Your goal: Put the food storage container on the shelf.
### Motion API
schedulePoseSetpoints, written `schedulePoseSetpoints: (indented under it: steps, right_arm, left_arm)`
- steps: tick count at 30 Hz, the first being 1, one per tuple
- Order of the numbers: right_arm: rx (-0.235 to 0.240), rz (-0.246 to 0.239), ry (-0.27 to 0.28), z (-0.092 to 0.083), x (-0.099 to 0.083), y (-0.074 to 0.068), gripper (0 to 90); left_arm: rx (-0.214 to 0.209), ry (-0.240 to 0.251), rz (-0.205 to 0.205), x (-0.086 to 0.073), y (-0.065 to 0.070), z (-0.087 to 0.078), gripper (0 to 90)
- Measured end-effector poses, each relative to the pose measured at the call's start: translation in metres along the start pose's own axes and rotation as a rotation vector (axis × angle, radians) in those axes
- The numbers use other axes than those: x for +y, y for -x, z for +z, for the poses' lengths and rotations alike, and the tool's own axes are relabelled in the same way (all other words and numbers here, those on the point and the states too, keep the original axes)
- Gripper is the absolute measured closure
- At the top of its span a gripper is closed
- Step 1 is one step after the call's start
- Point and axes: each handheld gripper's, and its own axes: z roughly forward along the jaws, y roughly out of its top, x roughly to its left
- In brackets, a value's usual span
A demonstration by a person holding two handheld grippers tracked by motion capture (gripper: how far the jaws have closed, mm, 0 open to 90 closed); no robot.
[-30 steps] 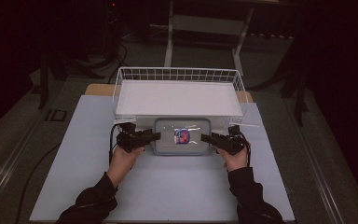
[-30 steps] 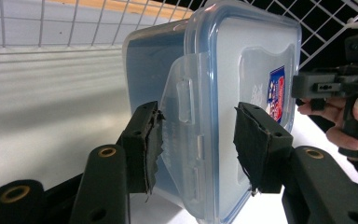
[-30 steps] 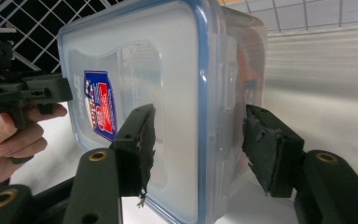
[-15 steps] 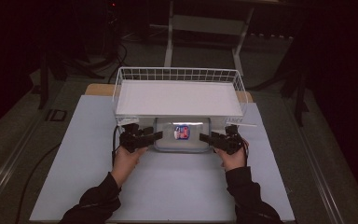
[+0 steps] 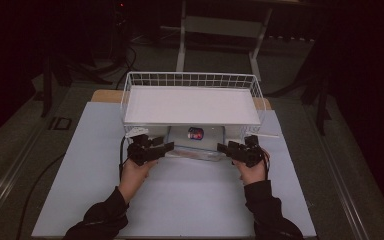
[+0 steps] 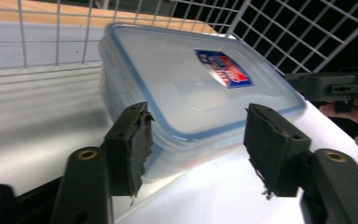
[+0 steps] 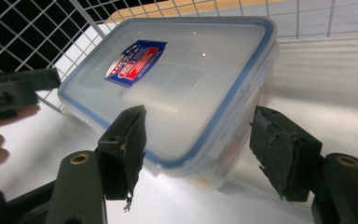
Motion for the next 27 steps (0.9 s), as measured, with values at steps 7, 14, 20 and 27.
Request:
schedulePoseSetpoints:
  steps: [7,14,20,27]
  right_arm:
    - [-0.006,-0.073,0.018,-0.018,-0.003,-0.017,35.5]
    - [0.030,-0.112,0.031,-0.022,-0.013,-0.038,38.6]
    - [0.020,-0.147,0.000,-0.014,-0.022,-0.052,50.0]
    - [0.028,-0.167,-0.050,-0.001,-0.031,-0.061,75.8]
  left_arm:
    - [-0.071,-0.022,0.060,-0.008,0.006,-0.018,29.6]
    - [-0.182,-0.083,0.088,-0.025,0.018,-0.028,19.1]
    - [-0.216,-0.124,0.103,-0.038,0.026,-0.035,0.0]
    - [-0.186,-0.098,0.162,-0.047,0.033,-0.043,0.0]
